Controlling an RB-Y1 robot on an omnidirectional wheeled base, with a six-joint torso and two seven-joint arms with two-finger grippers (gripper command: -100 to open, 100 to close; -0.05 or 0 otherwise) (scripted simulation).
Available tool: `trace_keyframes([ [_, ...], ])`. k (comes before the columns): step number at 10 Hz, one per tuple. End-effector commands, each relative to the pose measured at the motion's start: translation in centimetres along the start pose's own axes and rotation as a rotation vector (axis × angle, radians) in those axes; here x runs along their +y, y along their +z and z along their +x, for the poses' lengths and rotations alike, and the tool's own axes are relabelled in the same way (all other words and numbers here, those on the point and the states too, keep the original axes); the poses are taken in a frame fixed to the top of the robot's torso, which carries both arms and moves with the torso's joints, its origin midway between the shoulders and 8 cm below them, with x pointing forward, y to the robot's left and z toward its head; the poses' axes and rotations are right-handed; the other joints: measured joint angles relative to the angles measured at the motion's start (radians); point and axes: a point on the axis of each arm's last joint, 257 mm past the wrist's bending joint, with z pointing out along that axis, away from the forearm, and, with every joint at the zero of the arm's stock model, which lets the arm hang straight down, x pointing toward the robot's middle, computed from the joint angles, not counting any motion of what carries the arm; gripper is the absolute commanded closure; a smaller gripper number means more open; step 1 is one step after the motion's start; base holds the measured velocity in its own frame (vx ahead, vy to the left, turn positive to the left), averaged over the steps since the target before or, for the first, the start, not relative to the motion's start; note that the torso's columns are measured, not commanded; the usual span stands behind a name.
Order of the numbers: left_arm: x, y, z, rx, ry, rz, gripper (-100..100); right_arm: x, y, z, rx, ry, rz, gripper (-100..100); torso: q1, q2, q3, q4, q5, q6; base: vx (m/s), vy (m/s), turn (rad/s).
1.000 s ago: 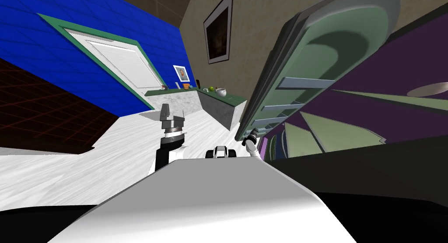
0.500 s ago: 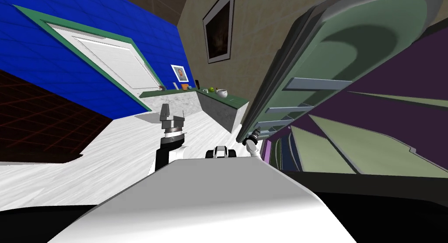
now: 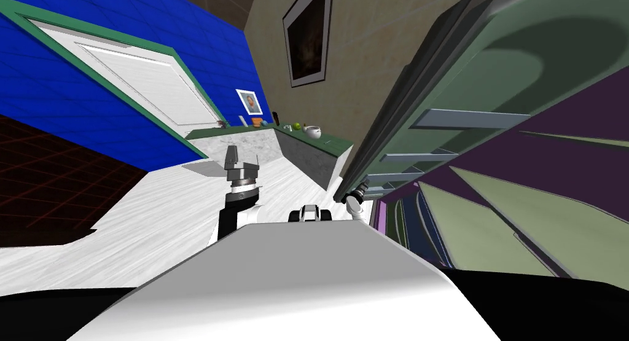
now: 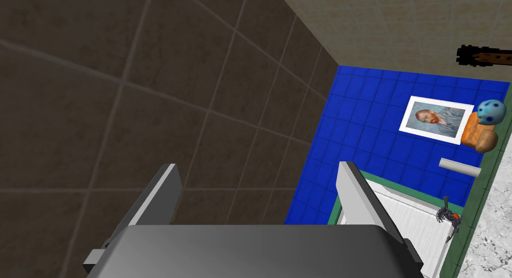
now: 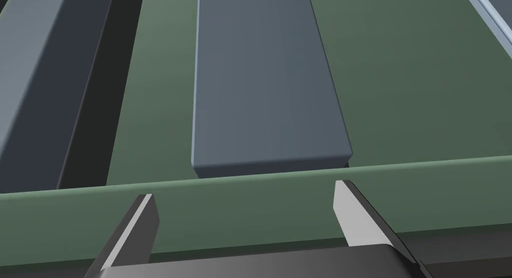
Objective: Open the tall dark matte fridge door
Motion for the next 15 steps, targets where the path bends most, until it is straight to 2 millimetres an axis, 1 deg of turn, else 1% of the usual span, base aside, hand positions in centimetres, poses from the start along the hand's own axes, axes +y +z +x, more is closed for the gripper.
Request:
trace_keyframes([
  [1,0.0,0.0,0.0,0.0,0.0,0.0,0,-0.1,0.2,1.3,0.047,-0.003,0.007,-100,0.0,0.0,0.0,0.0,0.0,0.0,0.194,0.105,-0.033],
  [7,0.0,0.0,0.0,0.0,0.0,0.0,0,-0.2,0.4,4.6,0.157,-0.009,0.021,-100,-0.001,-0.001,-0.001,0.0,0.0,0.0,0.207,0.086,-0.027],
  [8,0.0,0.0,0.0,0.0,0.0,0.0,0,-0.3,0.4,4.4,0.145,-0.008,0.019,-100,0.0,0.001,0.0,0.0,0.0,0.0,0.084,0.043,-0.005],
  [9,0.0,0.0,0.0,0.0,0.0,0.0,0,-1.0,0.9,4.0,0.143,-0.009,0.022,-100,-0.002,0.006,0.004,0.002,0.0,0.0,0.05,-0.054,-0.034],
  [10,0.0,0.0,0.0,0.0,0.0,0.0,0,-0.8,0.7,4.1,0.146,-0.004,0.022,-100,-0.006,0.006,0.004,0.002,-0.001,0.0,0.03,-0.038,-0.003],
  [11,0.0,0.0,0.0,0.0,0.0,0.0,0,-0.9,0.7,4.1,0.145,-0.007,0.022,100,-0.002,0.004,0.003,0.001,-0.001,0.0,0.005,-0.007,0.001],
  [13,0.0,0.0,0.0,0.0,0.0,0.0,0,-1.1,0.9,5.2,0.189,-0.009,0.024,100,0.005,-0.006,-0.003,-0.001,0.001,0.0,0.184,0.043,-0.039],
  [15,0.0,0.0,0.0,0.0,0.0,0.0,0,-1.3,1.0,6.3,0.232,-0.011,0.025,100,0.0,-0.007,-0.005,-0.002,0.0,0.0,0.261,0.022,-0.043],
])
